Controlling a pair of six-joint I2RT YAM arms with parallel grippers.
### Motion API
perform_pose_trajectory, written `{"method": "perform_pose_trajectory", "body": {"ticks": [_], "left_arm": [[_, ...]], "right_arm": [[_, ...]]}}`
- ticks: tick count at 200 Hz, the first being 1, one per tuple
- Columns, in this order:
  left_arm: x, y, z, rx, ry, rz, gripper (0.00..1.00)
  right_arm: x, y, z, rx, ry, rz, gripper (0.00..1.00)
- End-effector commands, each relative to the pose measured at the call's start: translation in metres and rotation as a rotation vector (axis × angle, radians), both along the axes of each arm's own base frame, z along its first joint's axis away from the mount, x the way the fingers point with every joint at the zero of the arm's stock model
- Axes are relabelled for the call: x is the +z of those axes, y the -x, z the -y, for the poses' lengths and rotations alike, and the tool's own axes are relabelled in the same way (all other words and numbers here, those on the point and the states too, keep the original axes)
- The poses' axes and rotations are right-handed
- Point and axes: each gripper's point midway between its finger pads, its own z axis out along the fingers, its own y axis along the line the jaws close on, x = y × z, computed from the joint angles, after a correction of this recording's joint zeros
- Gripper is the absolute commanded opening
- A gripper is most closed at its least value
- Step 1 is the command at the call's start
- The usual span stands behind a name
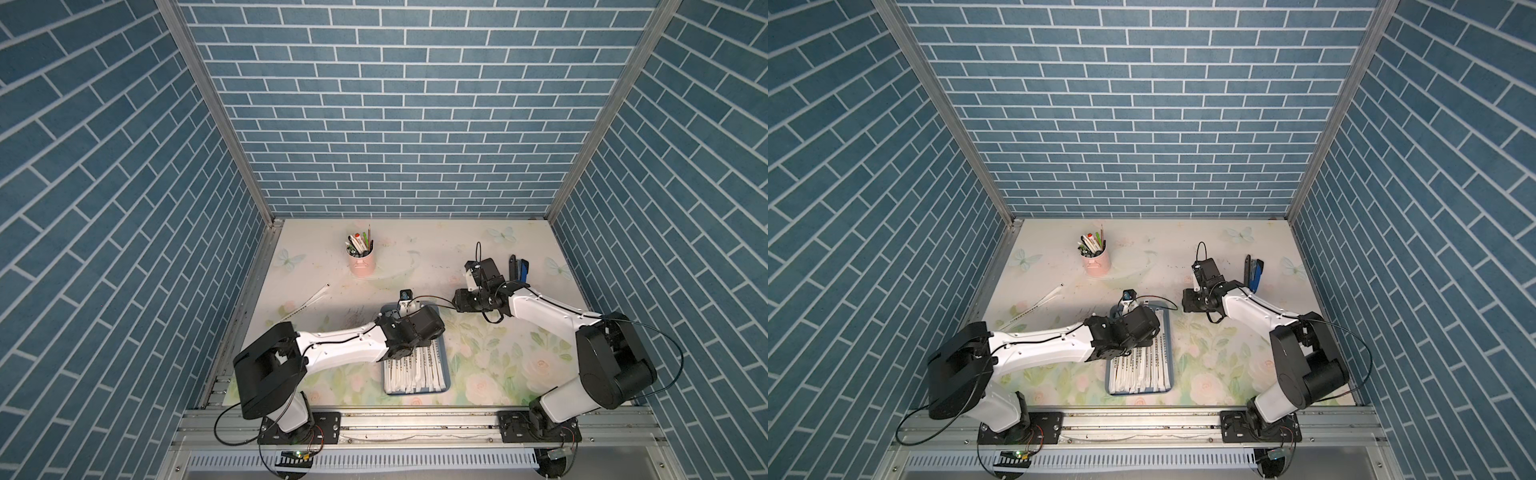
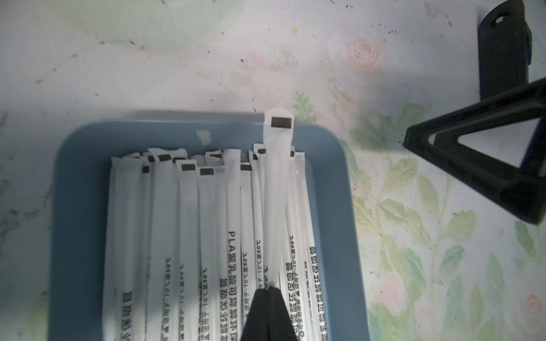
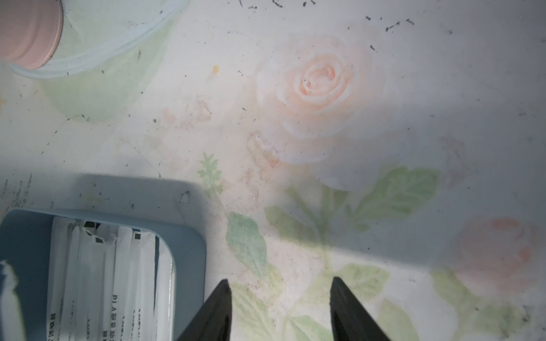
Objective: Put the straws into the storage box
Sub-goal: Place the straw in the storage box.
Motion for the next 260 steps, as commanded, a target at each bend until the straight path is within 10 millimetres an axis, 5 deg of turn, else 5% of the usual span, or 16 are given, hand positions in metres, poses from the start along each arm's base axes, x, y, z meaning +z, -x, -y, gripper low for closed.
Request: {"method": "perform_pose_trajectory", "body": {"ticks": [1, 67, 137, 165, 210, 260], "left_arm": [[-0.010, 0.001, 0.004, 0.038, 0.005, -0.004, 0.00], [-0.040, 0.004, -0.004, 0.040, -0.082, -0.041, 0.08], [0.016, -0.007, -0.023, -0.097, -0.185, 0.050, 0.51], [0.040, -0.042, -0.083, -0.065, -0.207, 0.105, 0.61], [0.053, -0.105, -0.231, 0.185, -0.285, 0.117, 0.62], [0.021, -0.127, -0.338, 0.353, -0.385, -0.039, 0.64]], "right_arm": [[0.005, 0.003, 0.003, 0.034, -0.004, 0.023, 0.54], [0.004, 0.002, 0.003, 0.040, -0.027, 0.023, 0.54], [0.005, 0.001, -0.003, 0.050, -0.065, 0.027, 0.52], [0.010, -0.003, -0.008, 0.042, -0.101, 0.053, 0.52], [0.011, -0.001, -0.014, 0.037, -0.164, 0.073, 0.52], [0.013, 0.001, -0.020, 0.076, -0.196, 0.084, 0.51]]}}
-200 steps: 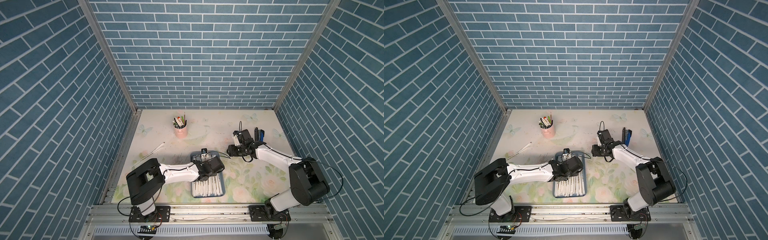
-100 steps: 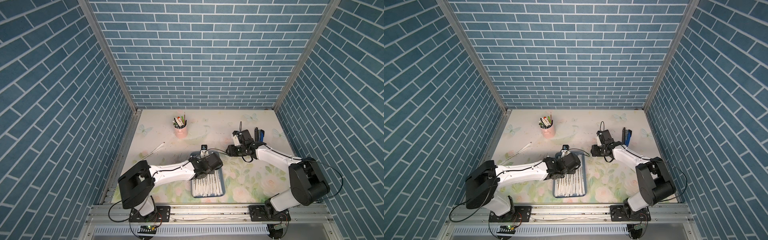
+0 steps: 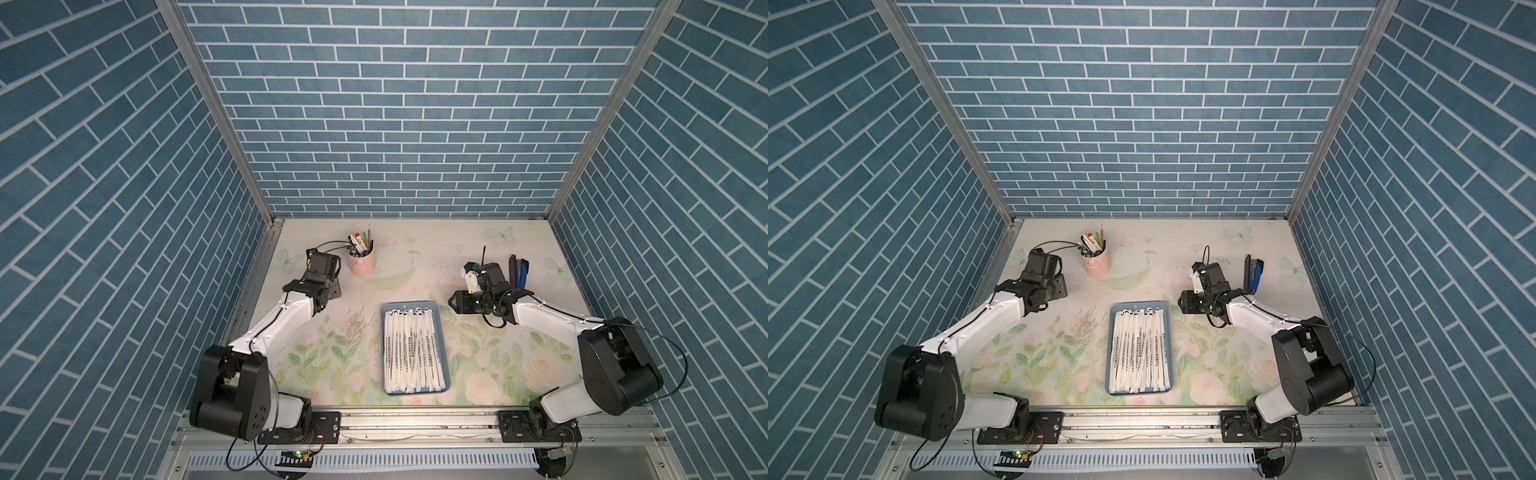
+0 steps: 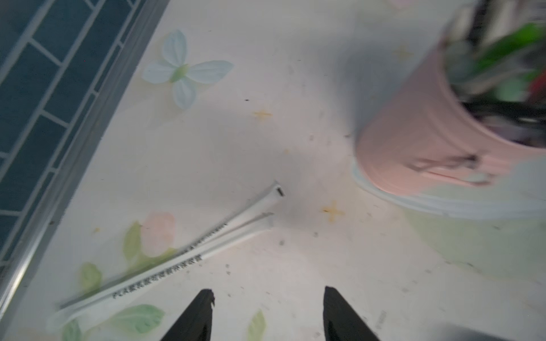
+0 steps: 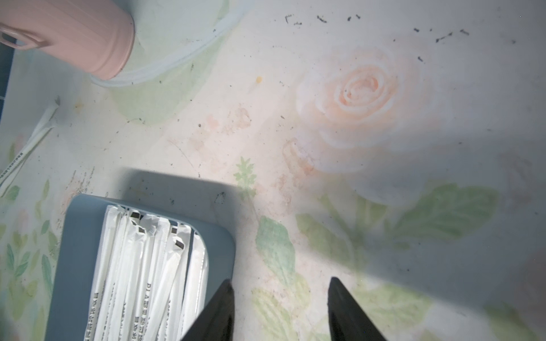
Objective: Put the straws into the storage box
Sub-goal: Adjust the straw at the center of the board.
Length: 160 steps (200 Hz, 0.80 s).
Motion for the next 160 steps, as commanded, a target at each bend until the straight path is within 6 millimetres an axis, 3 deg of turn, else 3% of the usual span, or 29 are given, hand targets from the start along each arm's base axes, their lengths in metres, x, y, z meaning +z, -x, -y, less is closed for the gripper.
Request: {"method": "perform_pose_trajectory", "body": {"ticks": [1, 45, 69, 103, 128, 160], "left_arm": [[-0.013, 0.000, -0.034, 0.000, -0.040, -0.081, 0.64], [-0.048, 0.005, -0.088, 0.114, -0.043, -0.182, 0.65], [-0.053, 0.002, -0.108, 0.163, -0.007, -0.168, 0.65], [-0.068, -0.007, -0.114, 0.207, 0.048, -0.176, 0.63], [-0.086, 0.003, -0.118, 0.286, 0.058, -0.213, 0.60], [-0.094, 0.016, -0.109, 0.355, 0.125, -0.201, 0.56]], "right_arm": [[0.010, 0.001, -0.005, 0.016, -0.051, 0.026, 0.51], [0.007, 0.007, -0.007, 0.028, -0.074, 0.022, 0.51], [0.004, 0.011, -0.005, 0.033, -0.069, 0.016, 0.51], [0.003, 0.012, -0.005, 0.033, -0.073, 0.017, 0.51], [0.004, 0.011, -0.005, 0.031, -0.074, 0.020, 0.51], [0.005, 0.011, -0.004, 0.029, -0.069, 0.026, 0.51]]}}
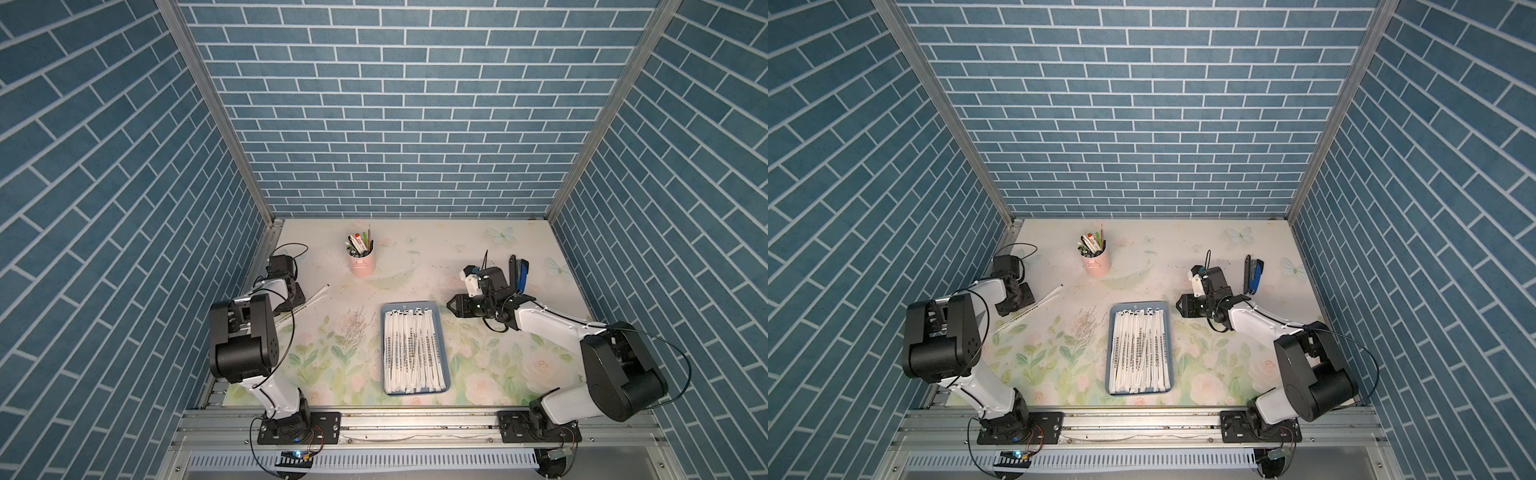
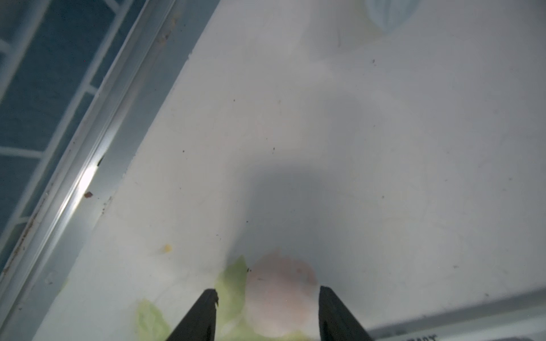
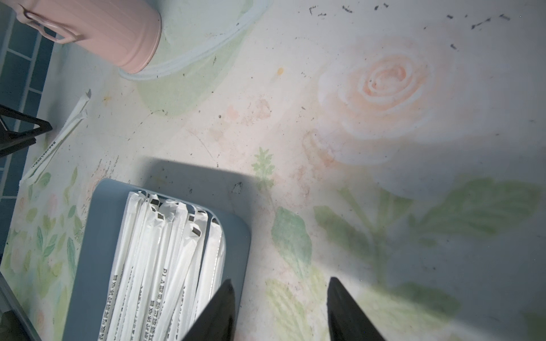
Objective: Put the straws into the storage box
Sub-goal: Adjust the straw at the center of the board.
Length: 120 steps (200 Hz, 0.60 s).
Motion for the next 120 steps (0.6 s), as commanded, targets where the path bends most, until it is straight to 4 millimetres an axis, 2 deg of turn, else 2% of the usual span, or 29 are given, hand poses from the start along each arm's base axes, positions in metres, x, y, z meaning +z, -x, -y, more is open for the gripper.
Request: {"method": "perform_pose_trajectory", "body": {"ticks": [1, 34, 58, 89, 103, 120], "left_arm": [[-0.005, 0.011, 0.006, 0.077, 0.051, 0.015, 0.56], [0.011, 0.021, 0.021, 0.100, 0.034, 0.074, 0.56], [-0.003, 0.038, 0.030, 0.126, 0.079, 0.082, 0.56], [-0.013, 0.048, 0.058, 0.085, 0.115, 0.072, 0.56], [-0.007, 0.048, 0.065, 0.067, 0.105, 0.087, 0.56], [0.013, 0.041, 0.064, 0.056, 0.089, 0.126, 0.56]], "right_arm": [[0.006, 0.000, 0.001, -0.007, -0.015, 0.018, 0.51], [0.003, 0.000, 0.001, -0.003, -0.012, 0.013, 0.51], [0.004, -0.002, -0.001, -0.002, -0.014, 0.016, 0.51], [0.007, -0.003, 0.001, -0.006, -0.007, 0.023, 0.51], [0.006, -0.003, 0.001, -0.007, -0.005, 0.021, 0.51], [0.005, -0.001, 0.002, -0.009, -0.005, 0.016, 0.51]]}}
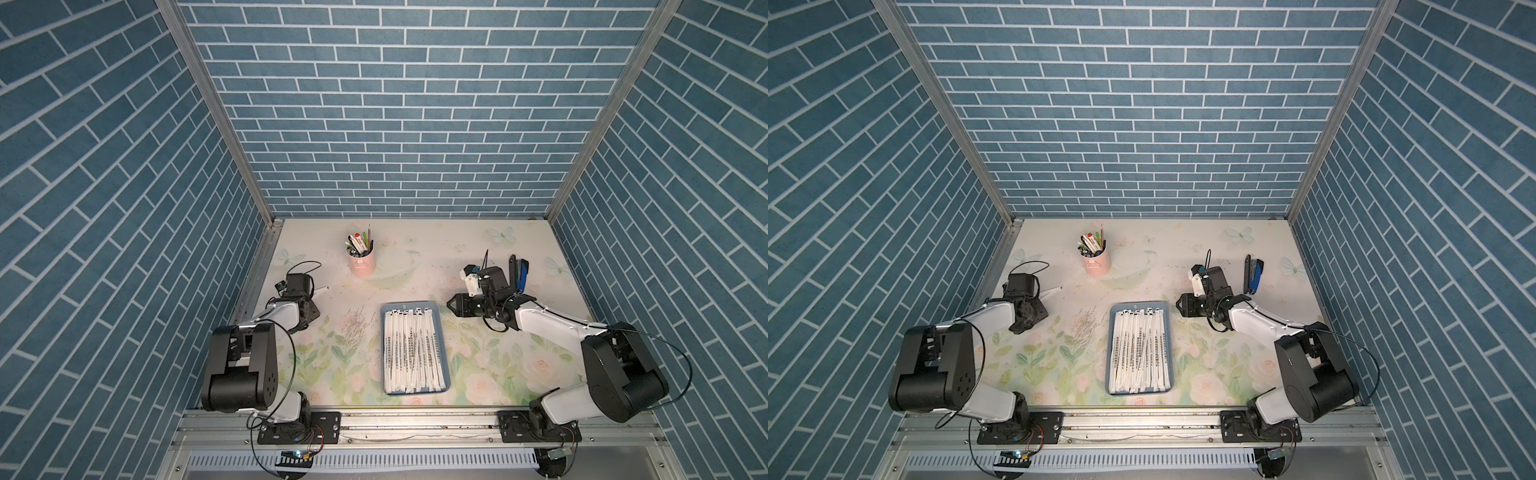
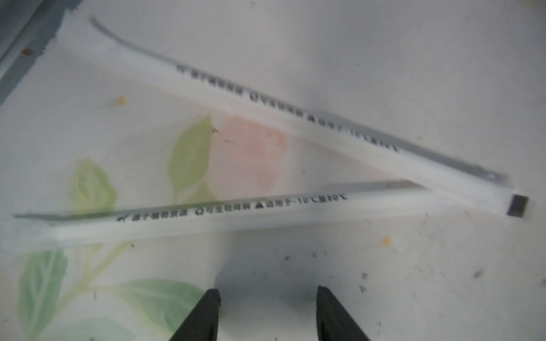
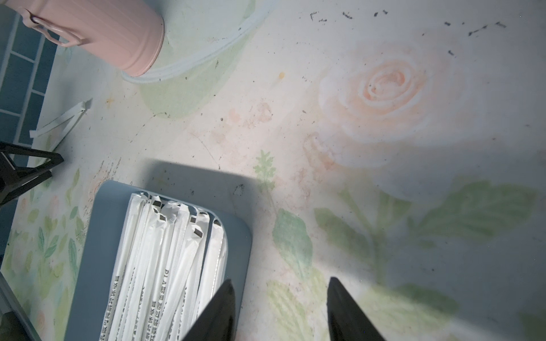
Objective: Put the straws into the storage box
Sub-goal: Adjust the straw at the center of the board, then move the straw to the center of the board.
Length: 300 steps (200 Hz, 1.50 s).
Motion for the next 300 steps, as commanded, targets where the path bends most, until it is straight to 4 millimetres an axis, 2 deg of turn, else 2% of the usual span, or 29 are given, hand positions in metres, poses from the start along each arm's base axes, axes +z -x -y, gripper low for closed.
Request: {"method": "perform_pose_trajectory", "body": {"ticks": [1, 18, 30, 66, 83, 111, 146, 169, 189, 235, 261, 300], "left_arm": [[0.018, -0.003, 0.003, 0.009, -0.002, 0.037, 0.56], [0.040, -0.013, -0.001, -0.010, -0.038, 0.068, 0.57], [0.054, -0.022, -0.013, -0.010, -0.102, 0.079, 0.57], [0.061, -0.052, -0.061, 0.058, -0.164, 0.080, 0.58], [0.061, -0.072, -0.073, 0.050, -0.189, 0.077, 0.57], [0.050, -0.104, -0.083, 0.014, -0.210, 0.046, 0.58], [0.023, -0.119, -0.085, -0.007, -0.192, 0.004, 0.57], [0.004, -0.110, -0.084, 0.007, -0.176, -0.043, 0.56], [-0.003, -0.098, -0.080, 0.029, -0.157, -0.047, 0.54], [-0.022, -0.052, -0.066, 0.067, -0.108, -0.083, 0.52], [-0.022, -0.028, -0.050, 0.099, -0.054, -0.063, 0.52], [-0.022, 0.000, -0.008, 0.102, 0.049, -0.025, 0.51]], "right_arm": [[0.003, 0.000, 0.002, -0.008, -0.003, 0.009, 0.51], [0.004, -0.001, 0.002, -0.008, -0.003, 0.011, 0.51], [0.004, -0.001, 0.001, -0.007, -0.004, 0.011, 0.51], [0.007, -0.001, 0.001, -0.003, -0.003, 0.010, 0.50], [0.008, 0.000, 0.003, -0.006, 0.007, 0.016, 0.51], [0.006, 0.002, 0.006, -0.008, 0.019, 0.012, 0.51], [0.006, 0.002, 0.006, -0.008, 0.020, 0.010, 0.51], [0.005, 0.002, 0.007, -0.008, 0.026, 0.009, 0.51], [0.005, 0.001, 0.007, -0.009, 0.025, 0.010, 0.51], [0.005, 0.000, 0.005, -0.004, 0.018, 0.007, 0.50], [0.005, -0.001, 0.004, -0.004, 0.019, 0.007, 0.51], [0.007, -0.003, 0.004, -0.007, 0.019, 0.012, 0.50]]}}
